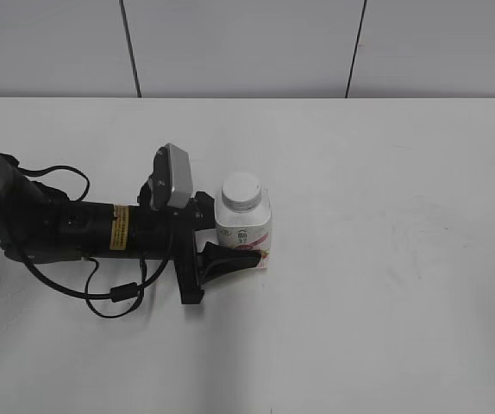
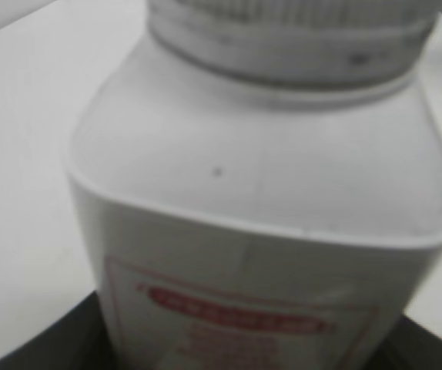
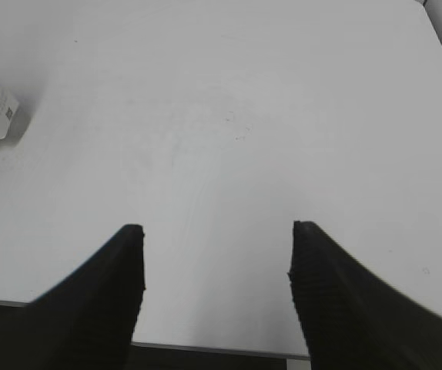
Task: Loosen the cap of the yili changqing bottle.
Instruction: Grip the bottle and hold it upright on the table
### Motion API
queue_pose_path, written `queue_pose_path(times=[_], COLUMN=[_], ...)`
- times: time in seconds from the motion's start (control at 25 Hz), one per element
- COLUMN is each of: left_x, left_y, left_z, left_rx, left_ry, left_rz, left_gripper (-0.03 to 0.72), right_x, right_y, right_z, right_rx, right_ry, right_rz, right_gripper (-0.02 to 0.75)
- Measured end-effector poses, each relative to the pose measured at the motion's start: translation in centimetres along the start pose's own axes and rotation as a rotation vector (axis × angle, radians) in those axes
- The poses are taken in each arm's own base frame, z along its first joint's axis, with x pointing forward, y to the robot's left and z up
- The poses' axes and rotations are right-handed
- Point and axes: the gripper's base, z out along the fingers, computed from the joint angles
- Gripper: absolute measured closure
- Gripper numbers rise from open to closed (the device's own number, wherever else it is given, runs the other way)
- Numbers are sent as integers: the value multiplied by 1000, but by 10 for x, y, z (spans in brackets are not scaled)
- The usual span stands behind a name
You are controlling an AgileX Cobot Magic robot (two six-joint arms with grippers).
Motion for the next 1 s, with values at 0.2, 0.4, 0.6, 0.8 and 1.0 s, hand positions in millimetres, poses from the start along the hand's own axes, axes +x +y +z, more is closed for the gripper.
queue_pose_path(times=[0.2,0.4,0.6,0.8,1.0], left_x=[5,14,18,18,18], left_y=[1,0,0,0,0], left_z=[1,3,4,4,4], left_rx=[-15,-15,-21,-24,-27], left_ry=[31,43,43,41,42], left_rz=[-11,-72,-104,-114,-136], left_gripper=[275,276,276,276,276], right_x=[0,0,0,0,0], right_y=[0,0,0,0,0], right_z=[0,0,0,0,0], right_rx=[0,0,0,0,0], right_ry=[0,0,0,0,0], right_rz=[0,0,0,0,0], right_gripper=[258,258,258,258,258])
